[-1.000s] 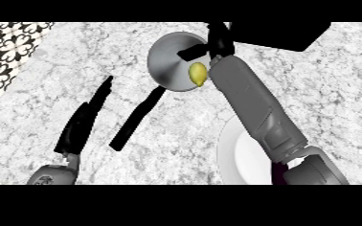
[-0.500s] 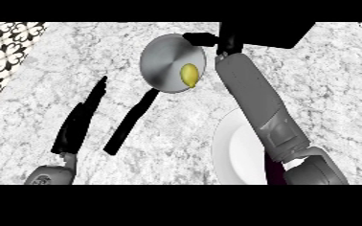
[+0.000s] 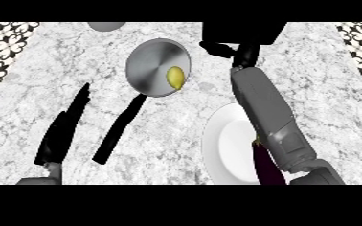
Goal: Pick the lemon from the plate and place it in the pan
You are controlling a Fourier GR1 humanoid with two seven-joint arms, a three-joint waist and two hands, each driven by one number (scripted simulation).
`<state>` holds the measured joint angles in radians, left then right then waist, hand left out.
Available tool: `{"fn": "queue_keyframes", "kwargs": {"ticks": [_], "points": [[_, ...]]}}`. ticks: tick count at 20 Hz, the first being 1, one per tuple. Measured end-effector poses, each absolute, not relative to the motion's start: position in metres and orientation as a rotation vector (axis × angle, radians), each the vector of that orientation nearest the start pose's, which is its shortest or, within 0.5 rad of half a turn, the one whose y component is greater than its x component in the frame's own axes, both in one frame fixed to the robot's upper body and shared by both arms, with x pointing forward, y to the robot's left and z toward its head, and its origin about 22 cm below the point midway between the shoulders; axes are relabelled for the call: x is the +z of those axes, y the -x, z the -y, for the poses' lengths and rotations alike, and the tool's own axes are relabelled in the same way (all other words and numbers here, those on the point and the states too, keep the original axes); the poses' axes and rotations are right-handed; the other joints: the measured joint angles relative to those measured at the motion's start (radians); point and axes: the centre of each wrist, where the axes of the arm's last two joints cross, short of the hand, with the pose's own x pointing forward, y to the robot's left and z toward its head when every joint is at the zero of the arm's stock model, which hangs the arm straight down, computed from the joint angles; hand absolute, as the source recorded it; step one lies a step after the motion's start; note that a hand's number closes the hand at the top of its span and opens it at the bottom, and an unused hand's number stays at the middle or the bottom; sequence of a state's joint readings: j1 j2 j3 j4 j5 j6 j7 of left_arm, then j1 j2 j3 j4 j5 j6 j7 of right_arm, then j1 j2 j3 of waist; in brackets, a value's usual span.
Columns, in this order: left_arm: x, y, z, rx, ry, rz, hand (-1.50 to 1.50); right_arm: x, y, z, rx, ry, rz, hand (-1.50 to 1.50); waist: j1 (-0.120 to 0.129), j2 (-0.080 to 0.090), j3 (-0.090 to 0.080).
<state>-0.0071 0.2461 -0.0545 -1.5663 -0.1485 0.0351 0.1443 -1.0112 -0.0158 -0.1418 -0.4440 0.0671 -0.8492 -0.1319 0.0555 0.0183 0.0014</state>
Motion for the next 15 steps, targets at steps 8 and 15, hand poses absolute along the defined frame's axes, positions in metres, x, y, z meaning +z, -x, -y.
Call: {"fn": "queue_keyframes", "kwargs": {"ticks": [8, 15], "points": [[0.008, -0.228, -0.281, -0.268, -0.332, 1.386, 0.0, 0.016, -0.416, 0.19, -0.188, 0.671, 1.57, -1.5, -0.042, -0.015, -0.001], [0.003, -0.218, -0.283, -0.254, -0.342, 1.375, 0.0, 0.013, -0.393, 0.245, -0.135, 0.655, 1.576, -1.5, -0.059, -0.022, -0.002]]}}
